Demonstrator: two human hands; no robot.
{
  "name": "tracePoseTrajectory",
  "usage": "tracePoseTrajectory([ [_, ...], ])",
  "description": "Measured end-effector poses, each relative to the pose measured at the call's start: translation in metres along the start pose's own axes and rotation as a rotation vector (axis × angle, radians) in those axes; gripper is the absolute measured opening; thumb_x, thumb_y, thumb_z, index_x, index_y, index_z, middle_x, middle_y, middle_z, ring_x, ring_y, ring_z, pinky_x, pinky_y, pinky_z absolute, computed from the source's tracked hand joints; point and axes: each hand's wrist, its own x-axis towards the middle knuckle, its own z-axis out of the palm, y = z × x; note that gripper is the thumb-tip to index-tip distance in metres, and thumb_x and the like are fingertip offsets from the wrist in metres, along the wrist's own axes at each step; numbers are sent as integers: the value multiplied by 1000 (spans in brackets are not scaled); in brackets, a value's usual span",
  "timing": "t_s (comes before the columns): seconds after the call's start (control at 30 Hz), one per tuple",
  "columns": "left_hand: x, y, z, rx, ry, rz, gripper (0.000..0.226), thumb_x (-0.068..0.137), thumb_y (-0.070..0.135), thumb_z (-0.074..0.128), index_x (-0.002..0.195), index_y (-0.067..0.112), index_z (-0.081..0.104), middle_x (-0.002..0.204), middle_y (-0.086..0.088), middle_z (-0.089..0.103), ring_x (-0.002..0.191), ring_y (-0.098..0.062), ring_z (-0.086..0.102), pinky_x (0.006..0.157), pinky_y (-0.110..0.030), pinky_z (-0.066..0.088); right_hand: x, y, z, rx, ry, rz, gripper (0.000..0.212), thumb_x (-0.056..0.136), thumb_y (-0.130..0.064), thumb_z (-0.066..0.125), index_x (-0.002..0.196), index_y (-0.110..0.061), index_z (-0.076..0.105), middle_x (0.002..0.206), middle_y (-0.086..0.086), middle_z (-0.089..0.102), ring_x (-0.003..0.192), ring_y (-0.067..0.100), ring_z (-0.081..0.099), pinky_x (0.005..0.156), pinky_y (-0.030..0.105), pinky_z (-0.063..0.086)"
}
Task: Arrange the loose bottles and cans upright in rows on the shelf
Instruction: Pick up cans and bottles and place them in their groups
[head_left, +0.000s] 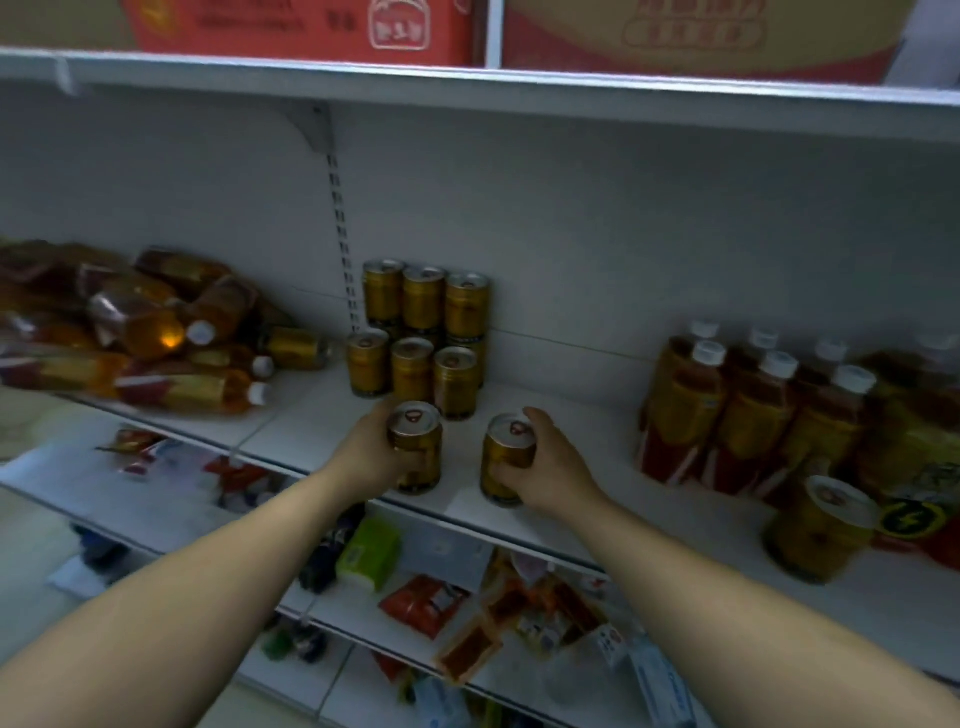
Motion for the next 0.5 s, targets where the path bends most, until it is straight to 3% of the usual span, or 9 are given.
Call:
tracePoseTrajectory([
  [0.13,26,-31,-45,-17,-3,19,55,65,12,78,107,27,45,93,13,55,81,-4,54,66,-21,41,25,-35,35,88,88,-39,73,76,-35,76,136,-30,35,122,-6,51,99,8,48,80,22,37],
  [0.27,60,-44,-94,-102,-9,70,38,69,10,75,103,18,60,94,12,66,90,-10,63,69,-18,48,53,-83,49,214,257,-71,60,72,-34,78,118,-41,41,111,-15,54,100,7,54,76,20,41],
  [0.33,77,-38,-117,-138,23,103,31,71,14,74,101,19,65,90,10,69,87,-7,64,68,-14,47,67,-106,48,258,334,-85,62,71,-32,79,121,-35,44,113,-13,56,103,8,56,81,22,43],
  [0.4,94,-29,-133,-174,44,155,25,71,17,76,94,22,67,84,14,70,81,1,64,61,-6,43,80,-124,45,271,367,-109,58,70,-33,80,114,-41,43,106,-22,56,98,2,57,84,20,43],
  [0.5,119,-20,-141,-242,82,113,47,67,25,80,107,30,55,93,23,62,79,12,58,64,-13,45,99,-140,44,265,362,-140,56,69,-35,78,111,-48,43,96,-32,55,85,-14,53,71,8,39],
])
